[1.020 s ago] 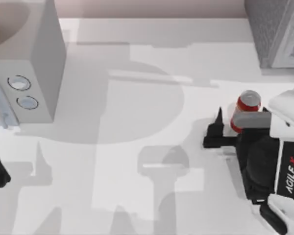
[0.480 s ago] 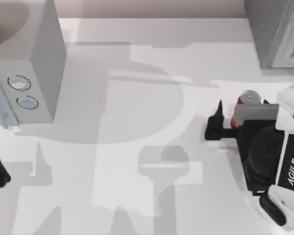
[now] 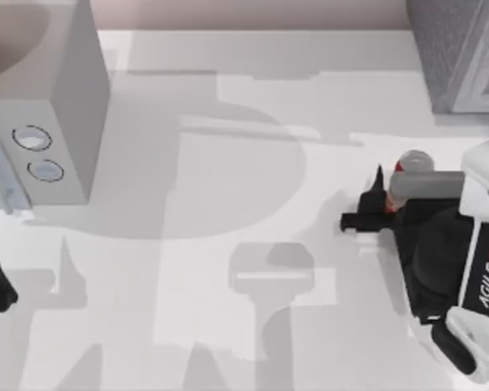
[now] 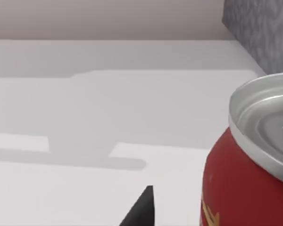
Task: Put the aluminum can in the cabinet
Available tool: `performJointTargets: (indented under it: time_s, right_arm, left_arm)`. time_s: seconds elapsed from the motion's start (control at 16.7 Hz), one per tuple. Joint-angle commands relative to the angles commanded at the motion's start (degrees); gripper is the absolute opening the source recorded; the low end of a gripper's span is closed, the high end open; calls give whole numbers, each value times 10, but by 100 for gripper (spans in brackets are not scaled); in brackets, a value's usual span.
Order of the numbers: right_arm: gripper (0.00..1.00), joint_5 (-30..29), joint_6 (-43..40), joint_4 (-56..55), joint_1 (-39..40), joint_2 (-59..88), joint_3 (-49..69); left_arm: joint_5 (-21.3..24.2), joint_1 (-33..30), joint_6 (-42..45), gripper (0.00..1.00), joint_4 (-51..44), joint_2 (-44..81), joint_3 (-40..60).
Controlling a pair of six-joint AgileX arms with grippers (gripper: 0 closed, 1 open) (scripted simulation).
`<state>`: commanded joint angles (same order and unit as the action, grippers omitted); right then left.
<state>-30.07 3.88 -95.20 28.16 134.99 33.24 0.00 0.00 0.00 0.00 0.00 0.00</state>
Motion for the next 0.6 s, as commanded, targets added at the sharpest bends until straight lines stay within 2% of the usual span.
performJointTargets:
  time_s: [0.36, 0.6]
  right_arm:
    - [2, 0, 0, 0, 0, 0, 0]
    - [0, 0, 0, 0, 0, 0, 0]
  left_arm:
    - [0, 0, 0, 100, 0, 0, 0]
    - [0, 0, 0, 100, 0, 0, 0]
